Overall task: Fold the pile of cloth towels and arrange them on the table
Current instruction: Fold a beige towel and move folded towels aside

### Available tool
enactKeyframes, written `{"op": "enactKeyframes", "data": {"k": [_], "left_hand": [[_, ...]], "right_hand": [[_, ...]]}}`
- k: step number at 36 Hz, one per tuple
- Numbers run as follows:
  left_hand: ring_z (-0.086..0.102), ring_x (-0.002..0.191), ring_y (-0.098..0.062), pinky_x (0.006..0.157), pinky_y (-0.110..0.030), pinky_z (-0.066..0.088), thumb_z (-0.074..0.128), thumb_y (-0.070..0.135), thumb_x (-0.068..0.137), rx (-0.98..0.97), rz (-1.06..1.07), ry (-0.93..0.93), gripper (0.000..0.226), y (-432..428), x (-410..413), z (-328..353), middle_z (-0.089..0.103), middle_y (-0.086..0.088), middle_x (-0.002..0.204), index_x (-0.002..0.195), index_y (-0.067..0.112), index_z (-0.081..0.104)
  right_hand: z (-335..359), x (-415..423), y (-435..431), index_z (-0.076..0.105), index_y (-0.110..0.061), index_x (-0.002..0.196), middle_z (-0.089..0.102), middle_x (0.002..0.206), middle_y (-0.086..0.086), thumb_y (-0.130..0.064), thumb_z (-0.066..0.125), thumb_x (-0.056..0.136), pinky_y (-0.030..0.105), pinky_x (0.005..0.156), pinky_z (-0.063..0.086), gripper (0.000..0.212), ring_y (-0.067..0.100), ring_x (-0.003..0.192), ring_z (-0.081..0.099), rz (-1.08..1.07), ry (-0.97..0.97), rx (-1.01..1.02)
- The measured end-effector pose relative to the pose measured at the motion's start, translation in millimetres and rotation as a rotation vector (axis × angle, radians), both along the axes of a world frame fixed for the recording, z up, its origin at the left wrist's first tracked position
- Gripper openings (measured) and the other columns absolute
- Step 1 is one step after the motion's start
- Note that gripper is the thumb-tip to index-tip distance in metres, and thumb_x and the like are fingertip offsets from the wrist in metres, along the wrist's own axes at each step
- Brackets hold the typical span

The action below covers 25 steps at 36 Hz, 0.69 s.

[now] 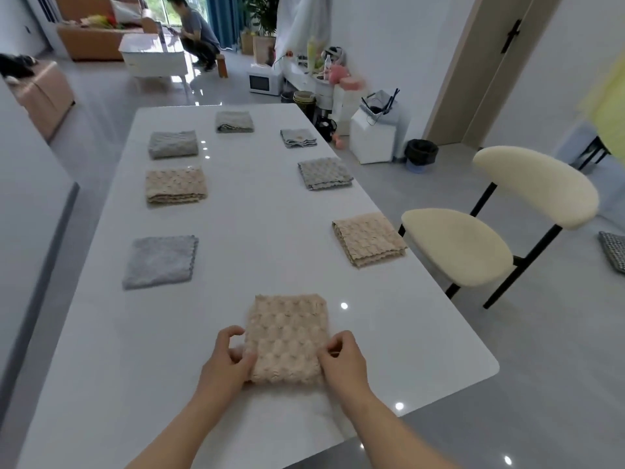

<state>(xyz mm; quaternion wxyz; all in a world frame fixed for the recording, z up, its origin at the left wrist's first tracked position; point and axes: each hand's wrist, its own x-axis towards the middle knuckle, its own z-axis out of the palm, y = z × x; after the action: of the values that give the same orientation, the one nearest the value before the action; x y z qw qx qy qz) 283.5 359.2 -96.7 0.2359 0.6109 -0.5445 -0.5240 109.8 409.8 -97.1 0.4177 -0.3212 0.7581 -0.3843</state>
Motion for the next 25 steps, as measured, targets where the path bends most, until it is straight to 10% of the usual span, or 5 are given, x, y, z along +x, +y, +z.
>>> {"op": "enactKeyframes", "data": {"k": [18,25], "left_hand": [[0.043,0.049,-0.01,0.053,-0.019,0.04,0.053,0.017,0.087,-0.172,-0.258,-0.278,0.031,2.7,8.2,-9.7,0.041,0.004,0.055,0.102,0.043,0.045],[0.047,0.05,-0.007,0.054,-0.017,0.037,0.054,0.021,0.089,-0.19,-0.286,-0.302,0.029,9.3,15.9,-11.3,0.046,0.006,0.052,0.106,0.043,0.045]], "right_hand": [[-5.5,-3.7,8.7,0.056,-0.027,0.098,0.052,0.099,-0.015,-0.009,0.054,0.084,0.007,0.075,0.039,0.024,0.002,0.094,0.05,0.192,0.013,-0.059],[-7.1,-9.1,14.2,0.045,-0.018,0.077,0.045,0.075,-0.007,-0.004,0.054,0.081,0.015,0.061,0.035,0.017,0.007,0.067,0.04,0.174,-0.038,-0.056]]}}
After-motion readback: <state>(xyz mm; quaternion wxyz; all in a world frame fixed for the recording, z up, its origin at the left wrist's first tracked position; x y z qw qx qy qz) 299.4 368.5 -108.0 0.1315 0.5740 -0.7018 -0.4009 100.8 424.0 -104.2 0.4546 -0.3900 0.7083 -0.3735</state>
